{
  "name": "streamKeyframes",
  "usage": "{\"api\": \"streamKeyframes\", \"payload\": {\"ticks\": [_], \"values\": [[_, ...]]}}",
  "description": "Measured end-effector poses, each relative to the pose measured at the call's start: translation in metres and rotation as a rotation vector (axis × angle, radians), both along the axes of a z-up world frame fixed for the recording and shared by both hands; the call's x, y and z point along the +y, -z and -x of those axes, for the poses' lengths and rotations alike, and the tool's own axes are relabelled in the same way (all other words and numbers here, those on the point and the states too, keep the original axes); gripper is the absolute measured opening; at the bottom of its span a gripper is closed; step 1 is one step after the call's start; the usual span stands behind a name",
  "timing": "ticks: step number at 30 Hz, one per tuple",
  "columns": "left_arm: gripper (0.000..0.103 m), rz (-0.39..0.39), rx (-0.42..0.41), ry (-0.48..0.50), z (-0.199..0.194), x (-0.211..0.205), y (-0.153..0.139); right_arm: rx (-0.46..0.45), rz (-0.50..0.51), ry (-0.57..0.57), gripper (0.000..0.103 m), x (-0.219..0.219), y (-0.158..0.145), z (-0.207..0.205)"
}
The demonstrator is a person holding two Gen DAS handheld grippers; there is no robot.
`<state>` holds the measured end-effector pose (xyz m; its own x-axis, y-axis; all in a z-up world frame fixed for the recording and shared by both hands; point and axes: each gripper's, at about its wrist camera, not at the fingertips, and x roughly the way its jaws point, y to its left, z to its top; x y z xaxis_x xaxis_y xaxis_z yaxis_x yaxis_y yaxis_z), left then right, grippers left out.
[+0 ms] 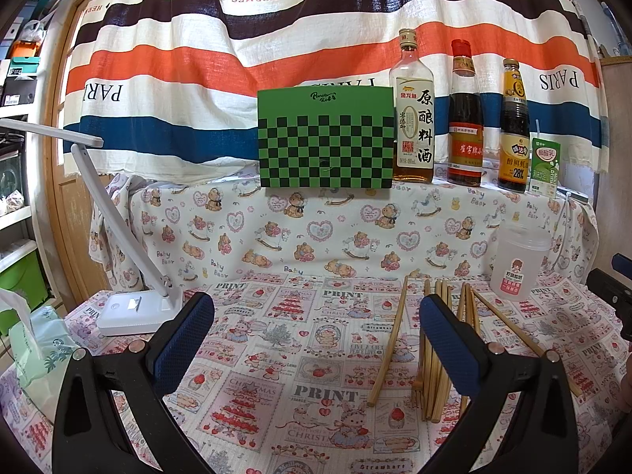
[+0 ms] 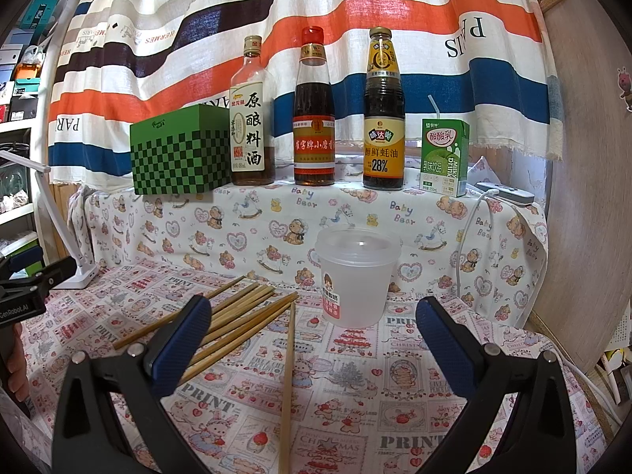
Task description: Organize utensils
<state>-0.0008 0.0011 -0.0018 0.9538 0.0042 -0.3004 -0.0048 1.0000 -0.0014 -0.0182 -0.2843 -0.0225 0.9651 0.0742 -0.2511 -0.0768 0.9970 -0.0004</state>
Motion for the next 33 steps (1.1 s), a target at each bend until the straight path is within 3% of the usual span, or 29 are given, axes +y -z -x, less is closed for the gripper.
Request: {"api": "streamKeyframes", "payload": {"ticks": [33], "values": [[0.103,-0.001,0.0,0.002,-0.0002,0.0004,-0.0002,0.0,0.0,0.007,0.103,-0.0007,0.0004,0.002]]}}
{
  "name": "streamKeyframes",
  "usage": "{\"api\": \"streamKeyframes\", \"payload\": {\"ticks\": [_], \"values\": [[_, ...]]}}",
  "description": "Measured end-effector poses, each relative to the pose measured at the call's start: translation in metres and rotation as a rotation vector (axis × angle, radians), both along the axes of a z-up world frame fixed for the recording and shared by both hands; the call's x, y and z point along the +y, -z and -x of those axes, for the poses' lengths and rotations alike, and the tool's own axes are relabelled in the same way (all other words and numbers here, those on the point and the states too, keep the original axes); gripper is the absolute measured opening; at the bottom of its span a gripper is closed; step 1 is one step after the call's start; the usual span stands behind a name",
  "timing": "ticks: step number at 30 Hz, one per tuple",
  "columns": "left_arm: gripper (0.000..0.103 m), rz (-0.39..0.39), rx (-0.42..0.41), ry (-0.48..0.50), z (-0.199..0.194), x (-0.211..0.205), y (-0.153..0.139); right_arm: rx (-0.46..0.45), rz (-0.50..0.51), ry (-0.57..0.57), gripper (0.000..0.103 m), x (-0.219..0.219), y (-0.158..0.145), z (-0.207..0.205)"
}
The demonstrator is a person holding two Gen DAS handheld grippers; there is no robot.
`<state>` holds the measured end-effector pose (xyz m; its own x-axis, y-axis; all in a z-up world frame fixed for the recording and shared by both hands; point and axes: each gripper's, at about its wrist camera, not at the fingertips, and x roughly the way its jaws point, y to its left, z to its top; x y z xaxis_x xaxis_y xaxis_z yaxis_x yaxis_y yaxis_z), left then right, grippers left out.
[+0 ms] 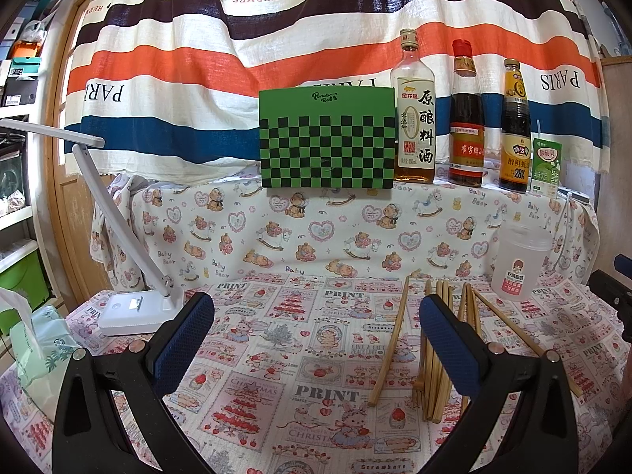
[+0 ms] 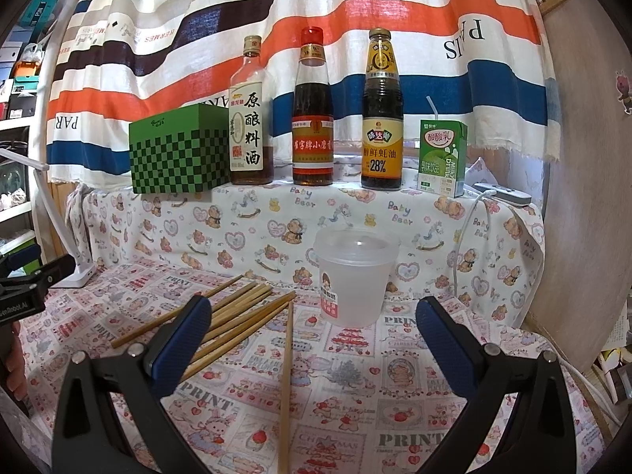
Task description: Organize utensils
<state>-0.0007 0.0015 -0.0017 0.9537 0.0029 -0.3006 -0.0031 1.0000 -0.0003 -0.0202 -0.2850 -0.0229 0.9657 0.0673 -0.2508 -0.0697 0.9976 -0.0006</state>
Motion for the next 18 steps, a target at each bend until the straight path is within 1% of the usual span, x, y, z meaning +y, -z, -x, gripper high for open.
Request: {"api": "streamKeyframes", "payload": {"ticks": [7,12,15,18], "values": [[0.103,-0.007,-0.006,-0.011,0.001,0.0,-0.001,-0.003,0.006,0.007,0.103,0.0,-0.001,0.001],[0.103,0.005,-0.014,-0.032,0.002,0.007,-0.001,-0.006,0.006,0.01,0.103,0.0,-0.001,0.002],[0.103,0.01,-0.033,-0.057,0.006,0.011,-0.002,-0.009,0.009,0.007,0.103,0.001,0.0,0.003],[0.103,0.028,-0.058,-0.039,0.01,0.014,-0.004,-0.004,0.013,0.0,0.103,0.003,0.0,0.006]]}}
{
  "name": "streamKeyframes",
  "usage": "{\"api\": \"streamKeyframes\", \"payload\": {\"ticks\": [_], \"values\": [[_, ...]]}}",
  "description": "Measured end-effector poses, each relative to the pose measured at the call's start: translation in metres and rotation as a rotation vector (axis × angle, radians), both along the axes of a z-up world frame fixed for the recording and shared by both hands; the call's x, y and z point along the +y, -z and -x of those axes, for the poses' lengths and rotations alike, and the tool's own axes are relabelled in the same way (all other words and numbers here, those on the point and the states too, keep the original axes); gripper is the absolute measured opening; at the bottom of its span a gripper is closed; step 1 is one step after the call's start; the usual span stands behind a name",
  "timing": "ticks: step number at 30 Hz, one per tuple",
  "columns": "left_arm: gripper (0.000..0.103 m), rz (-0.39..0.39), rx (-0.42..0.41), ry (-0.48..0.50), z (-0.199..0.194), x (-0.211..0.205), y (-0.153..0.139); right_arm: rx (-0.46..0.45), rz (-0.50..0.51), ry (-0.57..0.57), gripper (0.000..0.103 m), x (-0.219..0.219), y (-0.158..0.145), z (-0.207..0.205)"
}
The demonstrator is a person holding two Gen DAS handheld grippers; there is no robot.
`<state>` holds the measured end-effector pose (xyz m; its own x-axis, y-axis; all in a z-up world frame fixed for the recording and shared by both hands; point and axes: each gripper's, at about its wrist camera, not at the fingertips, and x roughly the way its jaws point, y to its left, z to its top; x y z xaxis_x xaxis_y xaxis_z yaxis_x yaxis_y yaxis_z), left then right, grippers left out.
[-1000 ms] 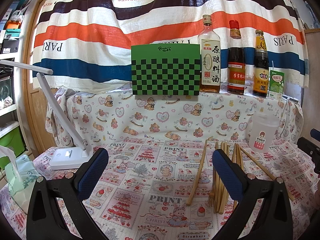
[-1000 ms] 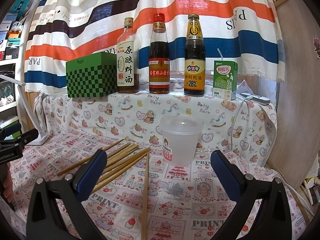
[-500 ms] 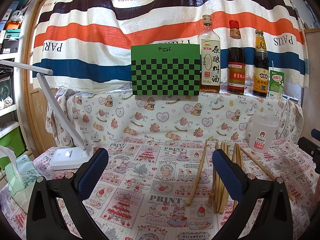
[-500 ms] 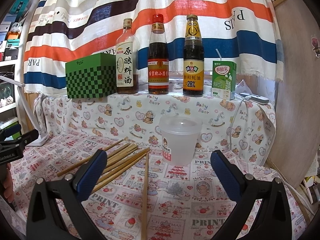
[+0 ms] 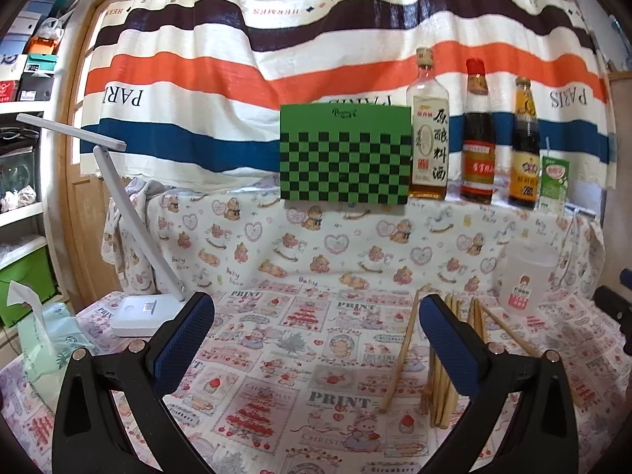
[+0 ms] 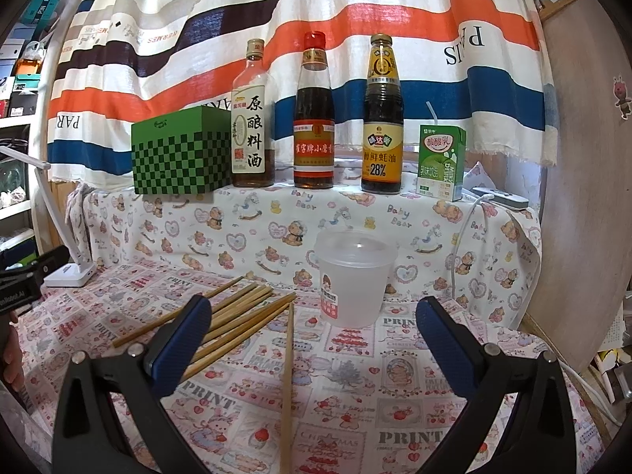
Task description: Organize utensils
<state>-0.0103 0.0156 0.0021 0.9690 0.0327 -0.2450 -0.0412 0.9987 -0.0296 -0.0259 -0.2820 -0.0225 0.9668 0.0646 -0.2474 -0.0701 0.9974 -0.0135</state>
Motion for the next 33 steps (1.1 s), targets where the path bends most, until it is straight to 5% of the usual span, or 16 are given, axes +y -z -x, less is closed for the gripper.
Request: {"api": "streamKeyframes", "payload": {"ticks": [10,14,18,19,27,33], "values": [[0.103,-0.013,-0.056,0.027,0.011,-0.005,-0.003,0.047,0.007,-0.068,0.097,0.006,-0.005,0.006],[0.103,-0.018,-0.043,0.022,0.011,-0.007,-0.003,0.133,-0.041,-0.112,0.068,0.002,0.0,-0.004],[0.103,-0.007,0.013,0.015,0.001,-0.005,0.0,0.289,-0.119,-0.097,0.026,-0.002,0.017,-0.02],[0.103,-0.003,0.029,0.018,-0.002,-0.004,0.001,0.337,-0.138,-0.098,0.023,-0.003,0.022,-0.026],[0.103,-0.015,0.058,-0.005,-0.005,-0.002,0.005,0.558,-0.074,-0.095,0.02,0.005,0.055,-0.048],[0.103,-0.006,0.071,-0.013,-0.007,0.001,0.006,0.597,0.015,-0.105,0.02,0.014,0.064,-0.049]]}}
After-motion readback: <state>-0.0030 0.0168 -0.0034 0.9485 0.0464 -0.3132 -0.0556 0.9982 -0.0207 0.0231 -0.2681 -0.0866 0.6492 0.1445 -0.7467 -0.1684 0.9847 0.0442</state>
